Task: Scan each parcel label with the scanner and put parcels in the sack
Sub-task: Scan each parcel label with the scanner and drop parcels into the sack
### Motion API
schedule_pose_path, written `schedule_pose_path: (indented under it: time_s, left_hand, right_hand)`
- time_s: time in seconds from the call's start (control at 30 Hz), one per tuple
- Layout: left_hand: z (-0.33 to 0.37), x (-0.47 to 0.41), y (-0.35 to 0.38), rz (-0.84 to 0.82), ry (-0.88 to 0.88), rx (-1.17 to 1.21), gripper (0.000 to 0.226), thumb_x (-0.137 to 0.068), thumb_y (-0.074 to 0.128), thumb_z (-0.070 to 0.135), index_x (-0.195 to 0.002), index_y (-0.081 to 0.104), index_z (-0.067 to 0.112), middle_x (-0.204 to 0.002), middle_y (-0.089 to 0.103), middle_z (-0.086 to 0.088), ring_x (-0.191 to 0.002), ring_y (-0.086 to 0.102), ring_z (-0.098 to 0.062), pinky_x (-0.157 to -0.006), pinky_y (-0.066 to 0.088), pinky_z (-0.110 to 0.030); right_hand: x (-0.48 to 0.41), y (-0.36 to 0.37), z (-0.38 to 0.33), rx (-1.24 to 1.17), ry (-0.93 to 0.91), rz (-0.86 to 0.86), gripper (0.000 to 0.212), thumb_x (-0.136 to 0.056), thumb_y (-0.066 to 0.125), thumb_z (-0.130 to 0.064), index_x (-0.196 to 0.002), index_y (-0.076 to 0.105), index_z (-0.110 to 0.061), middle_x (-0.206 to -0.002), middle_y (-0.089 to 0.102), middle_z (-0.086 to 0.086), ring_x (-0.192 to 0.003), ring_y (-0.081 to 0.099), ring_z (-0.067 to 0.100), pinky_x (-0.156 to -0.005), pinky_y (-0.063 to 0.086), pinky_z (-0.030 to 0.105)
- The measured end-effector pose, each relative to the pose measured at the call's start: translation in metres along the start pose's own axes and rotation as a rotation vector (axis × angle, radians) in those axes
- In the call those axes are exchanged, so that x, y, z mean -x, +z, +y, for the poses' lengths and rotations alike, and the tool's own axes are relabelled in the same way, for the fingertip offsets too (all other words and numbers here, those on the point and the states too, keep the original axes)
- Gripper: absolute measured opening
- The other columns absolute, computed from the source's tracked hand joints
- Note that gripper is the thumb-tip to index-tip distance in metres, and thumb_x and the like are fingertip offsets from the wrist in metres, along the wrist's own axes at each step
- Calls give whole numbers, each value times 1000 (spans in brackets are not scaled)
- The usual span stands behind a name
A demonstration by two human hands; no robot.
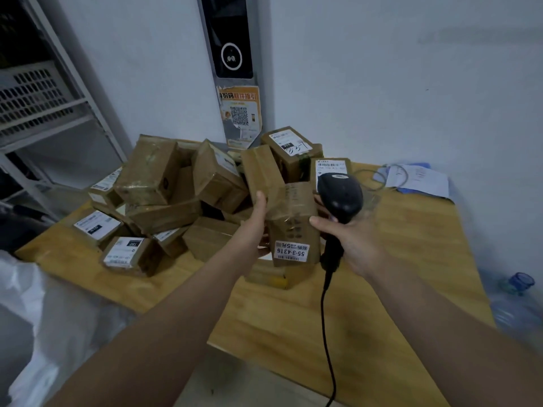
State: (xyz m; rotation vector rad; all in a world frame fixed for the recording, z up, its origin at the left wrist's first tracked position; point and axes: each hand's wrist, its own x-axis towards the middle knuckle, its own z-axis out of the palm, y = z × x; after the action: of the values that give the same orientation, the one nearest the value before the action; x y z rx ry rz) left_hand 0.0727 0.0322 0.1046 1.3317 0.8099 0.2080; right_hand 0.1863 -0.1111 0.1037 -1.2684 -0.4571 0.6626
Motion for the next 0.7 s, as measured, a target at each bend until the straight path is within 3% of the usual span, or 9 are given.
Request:
schedule_pose_path:
  time_s: [0.07, 0.17, 0.27, 0.4, 0.5, 0.6, 0.7]
  left_hand:
    - [7, 3, -2, -52, -7, 24, 73, -73, 50, 81, -127, 58, 32, -117, 68, 3, -109, 63, -18, -93, 51, -42]
    - [8, 6, -9, -35, 50, 28, 51, -88, 63, 49, -130, 53, 23, -114, 69, -1, -104, 66, -20, -88, 54, -42]
    - [6, 8, -12, -26, 139, 56, 42, -89, 65, 36, -126, 50, 21, -113, 67, 0, -99, 68, -18, -81, 56, -35]
    - [1, 9, -8, -24, 290, 49, 54, -85, 72, 29, -133, 48, 22, -123, 62, 0, -107, 66, -19, -89, 56, -39]
    - [0, 5, -8, -55, 362, 45, 43, -87, 69, 23, -125, 49, 28, -121, 62, 4, -110, 64, -16, -89, 56, -35]
    - [0, 2, -12, -97, 388, -9, 55, -88, 69, 21, -135, 40, 24, -125, 55, 6, -112, 60, -10, -87, 56, -28]
    - [3, -5, -15, -122, 413, -163, 72, -88, 70, 20, -146, 28, 24, -131, 46, 12, -117, 52, -6, -91, 54, -30]
  right_hand:
    - [1, 2, 2, -8, 17, -48, 47, -78, 73, -2, -123, 63, -12, -112, 73, -1, -106, 67, 12, -92, 52, 33]
    - [-2, 7, 2, -65, 56, -43, 39, -83, 70, -9, -122, 65, -9, -114, 72, 0, -110, 66, 16, -90, 52, 30]
    - [-8, 11, 7, -124, 77, 55, 42, -83, 73, -10, -124, 63, -10, -113, 72, 3, -108, 67, 20, -91, 54, 37]
    - [-15, 13, 15, -140, 93, 112, 56, -79, 76, -23, -132, 57, -16, -120, 69, 4, -108, 67, 20, -90, 55, 40]
    - [-16, 13, 18, -152, 137, 99, 68, -70, 77, -34, -133, 56, -19, -122, 68, 4, -112, 65, 23, -93, 54, 47]
    - [-17, 9, 20, -141, 147, 59, 61, -75, 74, -30, -133, 57, -19, -122, 68, 4, -112, 64, 24, -93, 53, 48]
    - [-20, 1, 24, -126, 140, 94, 56, -79, 74, -24, -133, 57, -20, -123, 67, 3, -113, 63, 23, -95, 53, 48]
